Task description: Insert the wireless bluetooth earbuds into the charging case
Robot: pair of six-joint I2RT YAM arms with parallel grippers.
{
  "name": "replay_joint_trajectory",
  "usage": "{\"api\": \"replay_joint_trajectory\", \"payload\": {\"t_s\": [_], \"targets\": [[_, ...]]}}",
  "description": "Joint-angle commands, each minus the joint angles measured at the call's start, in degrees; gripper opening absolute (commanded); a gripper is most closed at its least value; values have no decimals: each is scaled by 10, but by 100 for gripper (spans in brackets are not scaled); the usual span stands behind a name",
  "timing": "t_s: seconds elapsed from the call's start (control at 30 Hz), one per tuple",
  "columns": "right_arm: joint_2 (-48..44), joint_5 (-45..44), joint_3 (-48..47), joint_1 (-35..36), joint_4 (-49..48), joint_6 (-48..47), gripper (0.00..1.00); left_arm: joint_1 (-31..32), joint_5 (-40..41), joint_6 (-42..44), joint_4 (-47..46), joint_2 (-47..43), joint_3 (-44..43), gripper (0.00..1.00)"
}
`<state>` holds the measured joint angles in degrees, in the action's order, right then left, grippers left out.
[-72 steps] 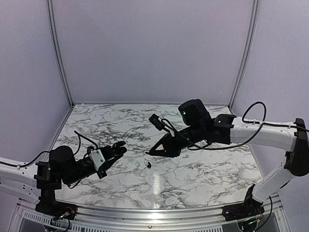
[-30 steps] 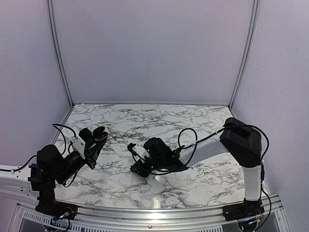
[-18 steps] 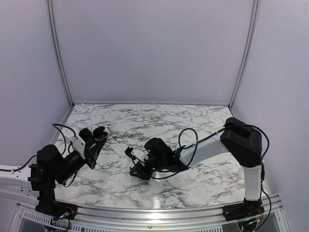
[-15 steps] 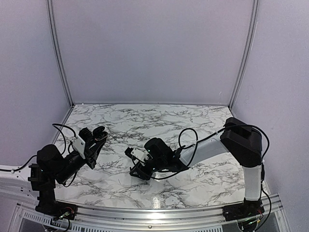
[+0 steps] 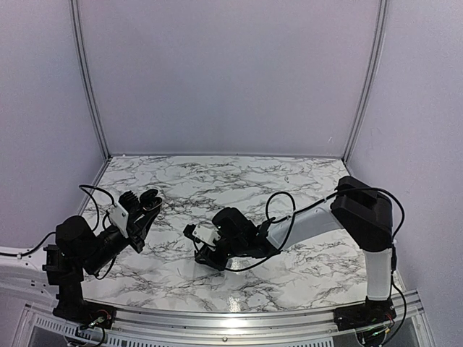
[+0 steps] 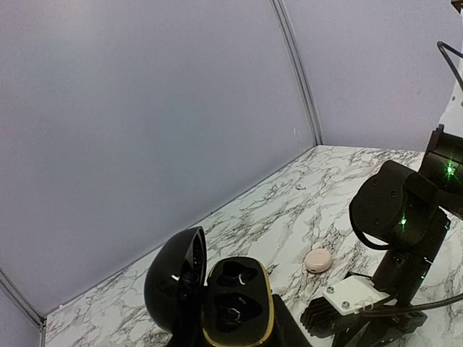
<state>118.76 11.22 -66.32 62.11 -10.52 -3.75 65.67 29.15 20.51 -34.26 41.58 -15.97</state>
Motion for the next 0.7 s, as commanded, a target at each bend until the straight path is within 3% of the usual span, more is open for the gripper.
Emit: {"api": "replay_joint_trajectory", "payload": {"t_s": [0.0, 0.2, 0.67], "targets": [[-6, -31, -21, 5, 56, -40, 32, -4, -4, -4, -24, 2, 2, 0], [-5, -40, -21, 4, 61, -60, 36, -6, -7, -5, -26, 6, 1, 0], [23, -40, -47, 5, 64, -115, 33, -11, -13, -5, -29, 13, -2, 0]]}}
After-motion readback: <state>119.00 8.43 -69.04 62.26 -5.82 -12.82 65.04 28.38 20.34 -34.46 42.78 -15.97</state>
